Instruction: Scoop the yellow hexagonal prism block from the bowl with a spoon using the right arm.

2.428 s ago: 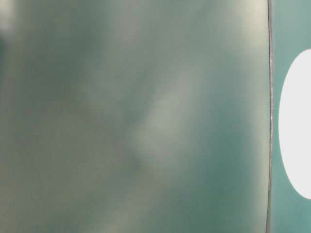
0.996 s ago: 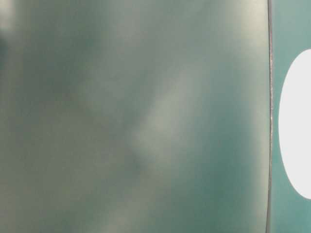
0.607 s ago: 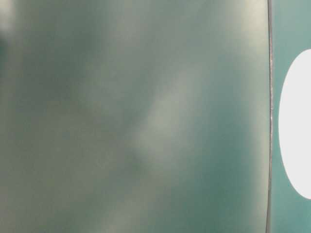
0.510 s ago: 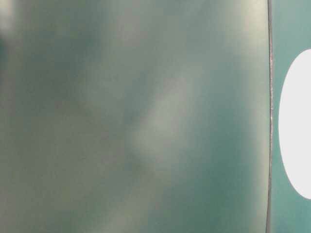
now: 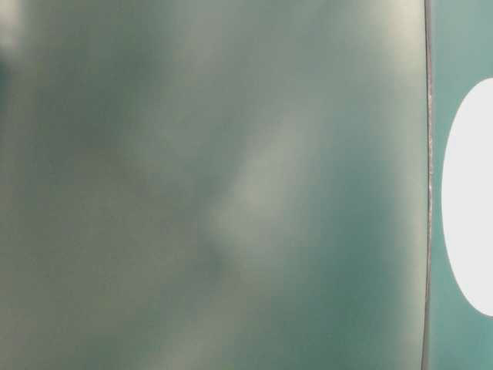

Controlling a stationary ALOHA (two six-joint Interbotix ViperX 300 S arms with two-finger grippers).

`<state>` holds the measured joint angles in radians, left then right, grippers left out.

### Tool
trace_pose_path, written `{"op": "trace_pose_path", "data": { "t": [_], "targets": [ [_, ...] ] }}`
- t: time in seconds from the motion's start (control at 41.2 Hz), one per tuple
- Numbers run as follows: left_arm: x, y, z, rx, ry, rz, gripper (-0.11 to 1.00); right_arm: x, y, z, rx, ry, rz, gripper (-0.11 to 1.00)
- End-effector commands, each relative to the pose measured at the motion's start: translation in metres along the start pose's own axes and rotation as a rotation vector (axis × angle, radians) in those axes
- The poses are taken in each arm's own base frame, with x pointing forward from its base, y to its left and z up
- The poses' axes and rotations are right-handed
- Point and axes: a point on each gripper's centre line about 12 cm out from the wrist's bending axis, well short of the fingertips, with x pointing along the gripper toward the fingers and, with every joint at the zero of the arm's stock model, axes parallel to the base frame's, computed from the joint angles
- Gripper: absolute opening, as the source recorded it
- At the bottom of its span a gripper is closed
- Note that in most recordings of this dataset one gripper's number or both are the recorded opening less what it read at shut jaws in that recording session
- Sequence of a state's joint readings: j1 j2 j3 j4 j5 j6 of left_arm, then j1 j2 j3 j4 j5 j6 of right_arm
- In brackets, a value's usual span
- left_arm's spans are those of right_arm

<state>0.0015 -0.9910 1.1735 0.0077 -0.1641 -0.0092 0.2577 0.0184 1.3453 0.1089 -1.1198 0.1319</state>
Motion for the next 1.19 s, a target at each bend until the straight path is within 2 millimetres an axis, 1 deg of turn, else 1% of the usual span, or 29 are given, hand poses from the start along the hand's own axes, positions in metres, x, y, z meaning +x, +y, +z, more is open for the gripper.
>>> {"op": "trace_pose_path", "data": {
  "t": [0.0, 0.291, 0.486, 0.656, 0.898, 1.02, 1.166],
  "targets": [
    [0.002, 0.0, 0.012, 0.003, -0.031, -0.001, 0.09, 0.002, -0.001, 0.019, 0.011, -0.031, -0.012, 0.25],
    [0.002, 0.0, 0.012, 0.003, -0.029, -0.001, 0.09, 0.007, -0.008, 0.064, -0.056, 0.056, -0.06, 0.25],
    [0.002, 0.0, 0.01, 0.003, -0.017, 0.0, 0.09, 0.009, -0.02, 0.097, -0.06, 0.119, -0.113, 0.25],
    [0.002, 0.0, 0.01, 0.003, -0.014, 0.0, 0.09, 0.012, -0.029, 0.121, -0.04, 0.157, -0.147, 0.25],
    [0.002, 0.0, 0.01, 0.003, -0.012, 0.0, 0.09, 0.019, -0.042, 0.146, -0.004, 0.259, -0.189, 0.25],
    [0.002, 0.0, 0.01, 0.003, -0.014, 0.0, 0.09, 0.024, -0.047, 0.152, 0.011, 0.322, -0.203, 0.25],
    [0.002, 0.0, 0.01, 0.002, -0.012, 0.0, 0.09, 0.033, -0.055, 0.155, 0.036, 0.431, -0.219, 0.25]
  ]
}}
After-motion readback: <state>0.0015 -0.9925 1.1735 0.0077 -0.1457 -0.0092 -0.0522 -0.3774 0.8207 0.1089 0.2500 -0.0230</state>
